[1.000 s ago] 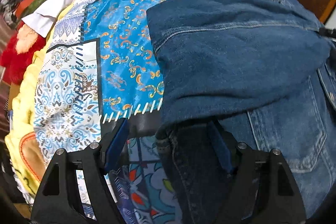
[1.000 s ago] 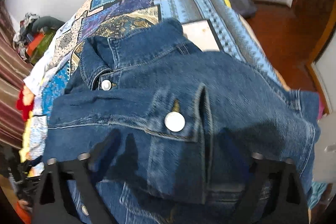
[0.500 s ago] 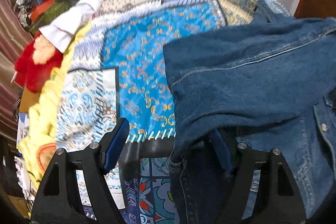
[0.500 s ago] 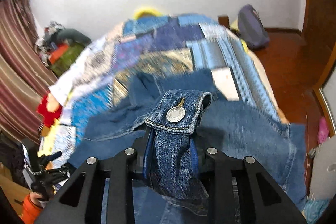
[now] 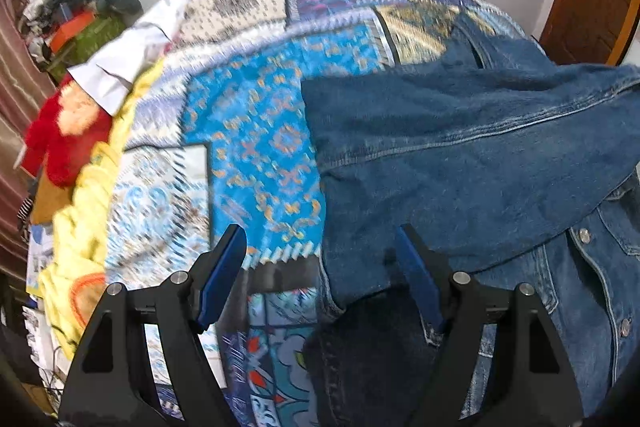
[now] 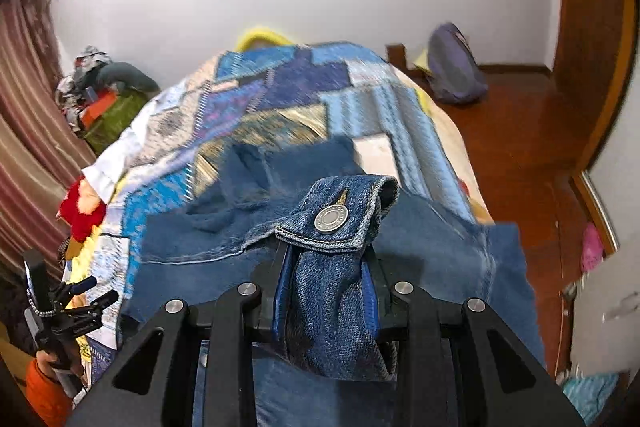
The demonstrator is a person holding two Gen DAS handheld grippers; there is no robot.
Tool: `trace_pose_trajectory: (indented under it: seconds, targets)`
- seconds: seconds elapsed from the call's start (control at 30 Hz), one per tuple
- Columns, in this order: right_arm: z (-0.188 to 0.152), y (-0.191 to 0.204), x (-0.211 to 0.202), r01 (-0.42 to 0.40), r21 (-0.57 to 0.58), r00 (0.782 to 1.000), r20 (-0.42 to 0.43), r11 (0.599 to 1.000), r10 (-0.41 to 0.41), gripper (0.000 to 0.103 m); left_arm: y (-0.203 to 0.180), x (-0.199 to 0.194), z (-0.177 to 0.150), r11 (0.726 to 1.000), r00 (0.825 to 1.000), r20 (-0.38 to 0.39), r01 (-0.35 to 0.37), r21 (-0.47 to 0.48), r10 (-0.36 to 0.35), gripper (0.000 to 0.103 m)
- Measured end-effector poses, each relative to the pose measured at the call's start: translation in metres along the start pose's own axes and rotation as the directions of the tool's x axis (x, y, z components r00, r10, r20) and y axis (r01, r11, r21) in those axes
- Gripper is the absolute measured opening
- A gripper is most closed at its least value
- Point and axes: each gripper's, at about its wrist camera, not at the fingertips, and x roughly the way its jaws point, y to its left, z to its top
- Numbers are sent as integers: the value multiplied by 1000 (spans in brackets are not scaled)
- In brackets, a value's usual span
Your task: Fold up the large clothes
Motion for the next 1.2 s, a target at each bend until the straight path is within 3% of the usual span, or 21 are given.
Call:
trace_pose_trajectory:
  seconds: [0.2, 0.3, 0.37, 0.43, 0.5, 0.53, 0.73, 0.93, 1.07, 1.2]
  targets:
    - [-24, -39, 31, 53, 64, 996, -70, 997, -49, 28, -9, 35, -12, 1000, 994, -104, -16, 25, 18, 76]
    - [-36, -44, 49, 93, 8, 988, -127, 996, -92, 30, -9, 40, -15, 1000, 993, -115, -12, 1, 12, 78]
    - [-45, -39, 57, 156, -83, 974, -152, 984, -167, 39, -7, 41, -15, 1000, 993, -119, -10, -9, 9, 81]
    - [-49, -33, 59, 224, -165, 960, -134, 960, -247, 65, -4, 43, -16, 1000, 992, -126, -7, -21, 4, 84]
    - [-53, -27, 55, 324, -244, 935, -69, 914, -349, 80, -1, 45, -17, 999, 992, -129, 5, -37, -10, 86]
    - [-54, -26, 53, 333, -260, 932, -53, 906, -358, 81, 1, 45, -18, 999, 991, -130, 13, -47, -19, 86]
    - [-42, -30, 27, 297, -222, 950, -34, 929, -312, 81, 4, 28, -5, 1000, 996, -83, 20, -21, -21, 85]
    - [-12, -35, 10, 137, -71, 990, -29, 988, -139, 83, 15, 11, 43, 999, 1000, 8, 5, -31, -5, 85]
    - [-12, -29, 30, 100, -36, 992, -73, 994, -102, 83, 26, 37, 77, 997, 997, 9, -74, -34, 74, 85]
    - [-28, -30, 62, 121, -56, 980, -155, 991, -128, 83, 35, 82, 96, 995, 996, -57, -72, -75, 67, 85]
